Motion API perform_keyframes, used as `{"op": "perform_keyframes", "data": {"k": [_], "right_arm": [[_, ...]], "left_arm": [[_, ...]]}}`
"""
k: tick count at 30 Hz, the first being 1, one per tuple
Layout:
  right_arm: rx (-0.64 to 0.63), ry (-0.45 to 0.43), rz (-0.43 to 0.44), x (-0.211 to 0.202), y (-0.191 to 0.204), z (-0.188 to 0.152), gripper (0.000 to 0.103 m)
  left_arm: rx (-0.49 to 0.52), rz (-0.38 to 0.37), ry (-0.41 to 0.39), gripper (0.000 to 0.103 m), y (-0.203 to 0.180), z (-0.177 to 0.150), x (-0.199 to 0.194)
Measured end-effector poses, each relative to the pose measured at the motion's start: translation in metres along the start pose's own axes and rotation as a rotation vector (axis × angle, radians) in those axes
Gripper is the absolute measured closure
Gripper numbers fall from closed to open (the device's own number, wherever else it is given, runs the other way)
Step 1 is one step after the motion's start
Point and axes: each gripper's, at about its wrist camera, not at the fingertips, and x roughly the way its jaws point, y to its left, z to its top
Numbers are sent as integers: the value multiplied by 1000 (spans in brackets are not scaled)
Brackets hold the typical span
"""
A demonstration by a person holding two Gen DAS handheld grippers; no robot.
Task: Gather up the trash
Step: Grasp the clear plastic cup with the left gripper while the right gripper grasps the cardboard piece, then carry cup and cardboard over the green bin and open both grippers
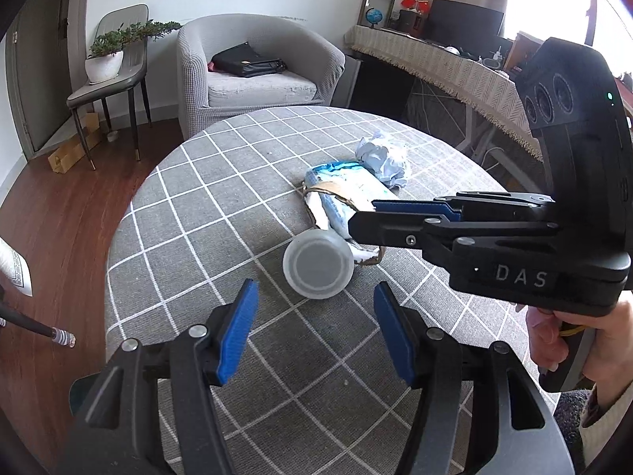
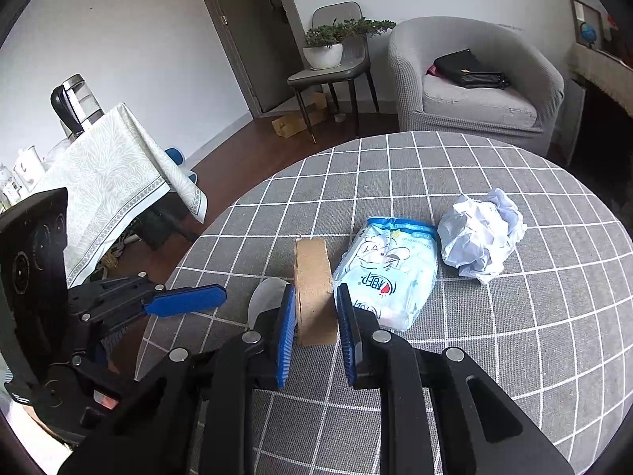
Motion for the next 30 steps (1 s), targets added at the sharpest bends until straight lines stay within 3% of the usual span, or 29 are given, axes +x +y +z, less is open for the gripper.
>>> {"op": "perform_keyframes", "data": {"k": [6,10,30], "right_arm": [[38,5,71,-7,-6,-2,82],[42,3,65,-12,-10,-3,83],[18,-20,20,-18,-2,0,83]], "left_arm": [[0,10,6,40,-7,5,13],[5,25,9,61,-13,8,20],[-35,42,-40,61,11,-2,-13]]}}
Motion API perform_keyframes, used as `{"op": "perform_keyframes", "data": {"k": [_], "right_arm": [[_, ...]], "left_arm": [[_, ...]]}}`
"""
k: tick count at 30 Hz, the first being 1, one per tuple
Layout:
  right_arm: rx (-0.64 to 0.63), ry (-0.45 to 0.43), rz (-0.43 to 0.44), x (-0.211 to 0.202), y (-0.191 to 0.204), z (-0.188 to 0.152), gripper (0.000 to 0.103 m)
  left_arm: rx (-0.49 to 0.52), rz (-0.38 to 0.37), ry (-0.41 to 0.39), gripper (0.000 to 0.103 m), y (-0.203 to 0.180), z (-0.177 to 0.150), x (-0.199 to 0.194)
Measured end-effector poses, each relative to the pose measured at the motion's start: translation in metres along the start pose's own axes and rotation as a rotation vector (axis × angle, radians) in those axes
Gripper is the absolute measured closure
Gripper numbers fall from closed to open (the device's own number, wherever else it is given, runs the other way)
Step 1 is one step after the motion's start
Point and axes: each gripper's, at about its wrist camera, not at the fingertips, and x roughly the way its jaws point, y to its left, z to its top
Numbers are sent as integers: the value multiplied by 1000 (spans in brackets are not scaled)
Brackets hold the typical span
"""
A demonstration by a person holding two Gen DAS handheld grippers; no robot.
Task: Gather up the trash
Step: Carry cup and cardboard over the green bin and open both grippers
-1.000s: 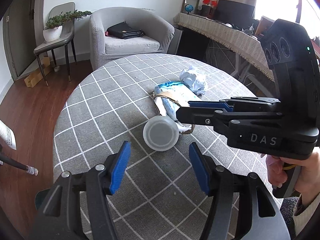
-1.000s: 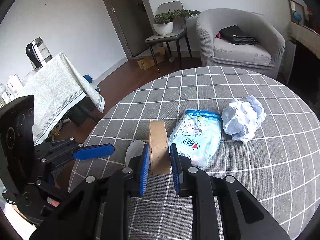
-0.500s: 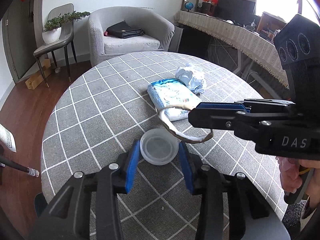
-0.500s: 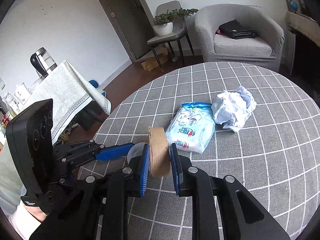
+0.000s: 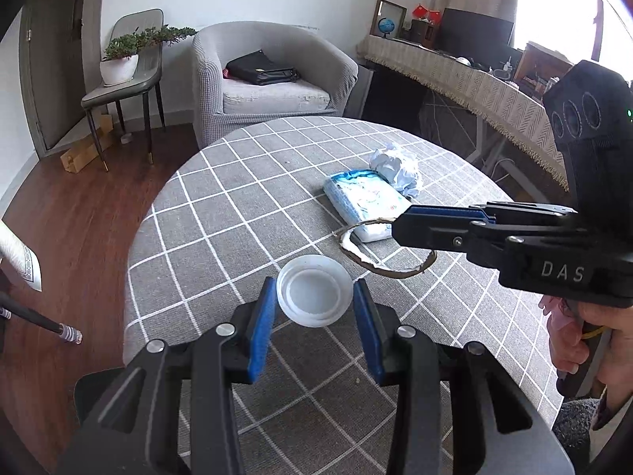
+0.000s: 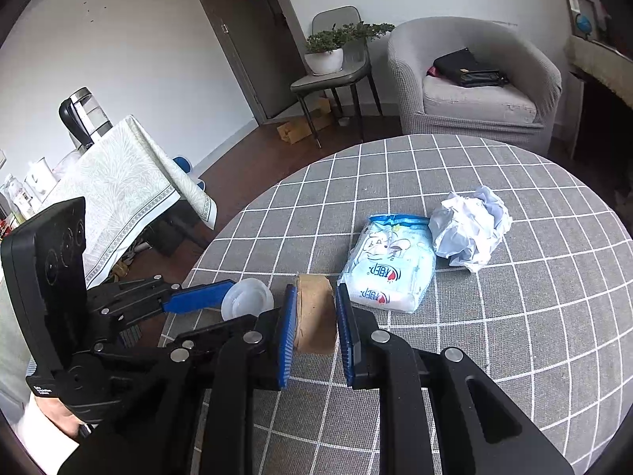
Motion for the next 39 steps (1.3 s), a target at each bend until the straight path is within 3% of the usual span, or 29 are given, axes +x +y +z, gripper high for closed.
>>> {"op": "perform_keyframes", "data": {"k": [5,22,39], "right_arm": [[-5,-8,7,1,7,3,83],[-84,27,95,42,70,15,83],[-169,37,182,76,140,22,83]], "left_arm": [[-31,5,-15,61,16,-2,-12],[-151,123,-57,61,95,-24,-57],[-166,227,27,61,153,-67,-69]]}}
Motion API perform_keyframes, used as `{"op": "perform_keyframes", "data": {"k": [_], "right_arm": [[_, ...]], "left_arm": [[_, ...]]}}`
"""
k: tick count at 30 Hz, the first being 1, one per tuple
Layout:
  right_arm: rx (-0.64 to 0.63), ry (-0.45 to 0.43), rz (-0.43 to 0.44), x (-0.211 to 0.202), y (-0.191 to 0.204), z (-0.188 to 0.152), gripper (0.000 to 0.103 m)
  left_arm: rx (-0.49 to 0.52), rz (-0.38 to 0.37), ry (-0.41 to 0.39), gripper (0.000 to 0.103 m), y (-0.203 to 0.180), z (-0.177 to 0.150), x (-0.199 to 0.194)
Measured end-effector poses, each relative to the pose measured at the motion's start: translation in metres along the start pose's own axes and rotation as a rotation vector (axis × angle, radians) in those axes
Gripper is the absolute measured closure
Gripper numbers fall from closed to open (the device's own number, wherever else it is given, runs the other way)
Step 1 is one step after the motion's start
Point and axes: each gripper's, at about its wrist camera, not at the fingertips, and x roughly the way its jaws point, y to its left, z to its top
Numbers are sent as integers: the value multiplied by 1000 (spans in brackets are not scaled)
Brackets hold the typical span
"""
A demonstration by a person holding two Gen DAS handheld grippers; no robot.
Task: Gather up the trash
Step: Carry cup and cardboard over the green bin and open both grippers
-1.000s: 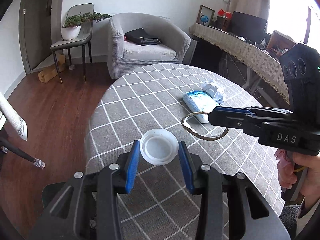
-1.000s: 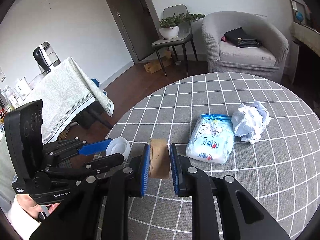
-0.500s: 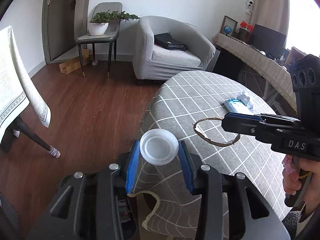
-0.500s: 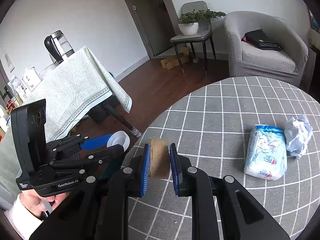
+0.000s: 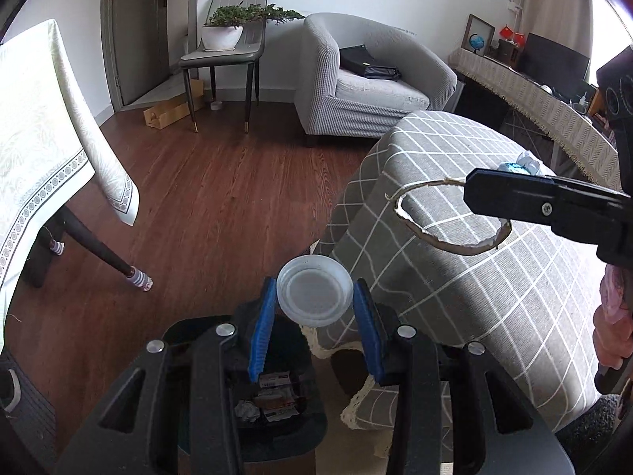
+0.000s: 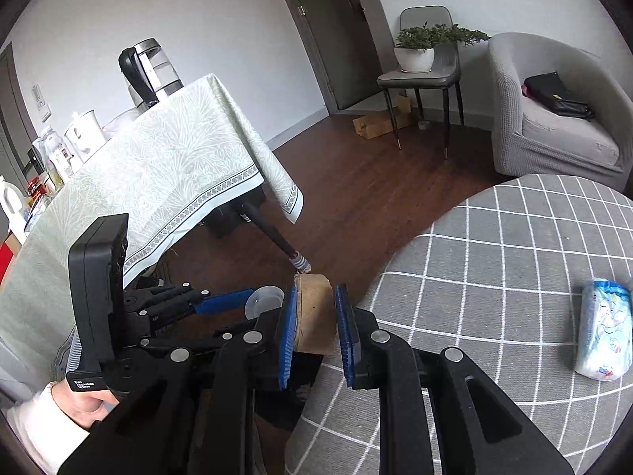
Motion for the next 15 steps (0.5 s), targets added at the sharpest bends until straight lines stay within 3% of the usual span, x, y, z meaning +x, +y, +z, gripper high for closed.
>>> {"op": "perform_keyframes", "data": {"k": [15], "right_arm": [[-49,67,-9,52,42,2,83]], "left_arm": [[-50,44,212,61,54,-49,35]]}}
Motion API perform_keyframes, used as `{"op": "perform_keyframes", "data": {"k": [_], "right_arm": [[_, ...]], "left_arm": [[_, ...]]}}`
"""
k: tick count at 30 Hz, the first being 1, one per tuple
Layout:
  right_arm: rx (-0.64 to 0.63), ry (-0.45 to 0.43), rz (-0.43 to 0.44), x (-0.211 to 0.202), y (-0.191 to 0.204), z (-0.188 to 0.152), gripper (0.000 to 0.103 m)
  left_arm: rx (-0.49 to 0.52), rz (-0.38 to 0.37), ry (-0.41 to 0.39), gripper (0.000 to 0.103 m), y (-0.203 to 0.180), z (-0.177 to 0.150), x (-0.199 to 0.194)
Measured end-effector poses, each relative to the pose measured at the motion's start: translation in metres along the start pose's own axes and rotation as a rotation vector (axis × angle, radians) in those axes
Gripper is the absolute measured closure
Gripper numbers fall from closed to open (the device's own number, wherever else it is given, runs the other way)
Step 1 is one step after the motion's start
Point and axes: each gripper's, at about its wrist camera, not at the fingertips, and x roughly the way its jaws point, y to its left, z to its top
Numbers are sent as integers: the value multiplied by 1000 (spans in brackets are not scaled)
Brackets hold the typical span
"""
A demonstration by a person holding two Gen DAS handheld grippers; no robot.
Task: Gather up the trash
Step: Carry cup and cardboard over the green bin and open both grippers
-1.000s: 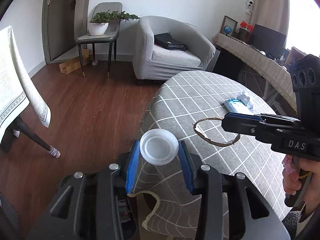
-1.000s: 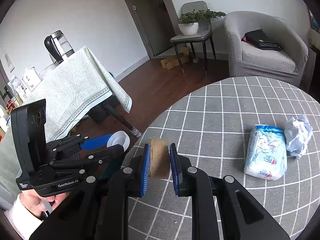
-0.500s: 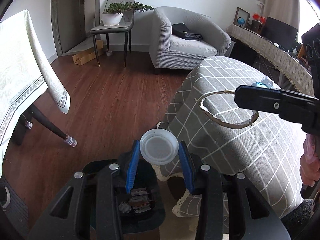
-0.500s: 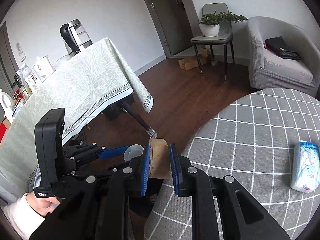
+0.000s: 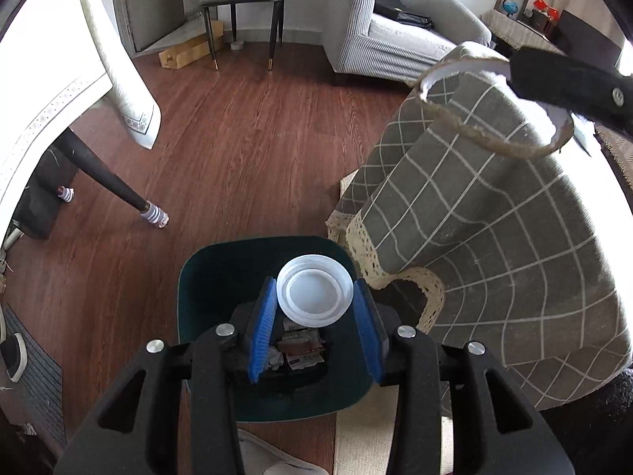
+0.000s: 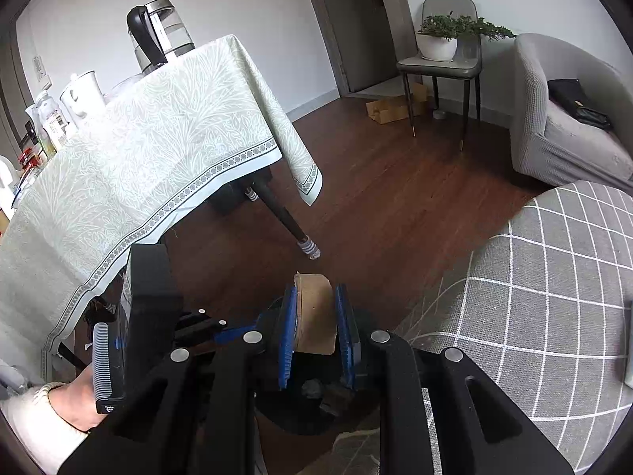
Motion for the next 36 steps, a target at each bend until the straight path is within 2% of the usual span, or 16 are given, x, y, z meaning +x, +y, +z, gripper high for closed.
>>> {"op": "perform_keyframes", "data": {"k": [10,12,13,22,36], "right_arm": [[-7,47,-4,27,15,0,83],[-9,54,-4,31,18,0,83],[-9,57,-4,33,20,0,83],[-16,97,-3,57,30,-1,83],[-54,215,-28,107,49,-20,83]], "left_arm": [[-15,-9,144,60,23,-25,29],[-7,-2,170,56,27,-28,34],[-3,-1,171,50,26,-30,34],[-28,6,130,45,43,-34,20],[-125,22,-63,44,81,-22,-39]]}}
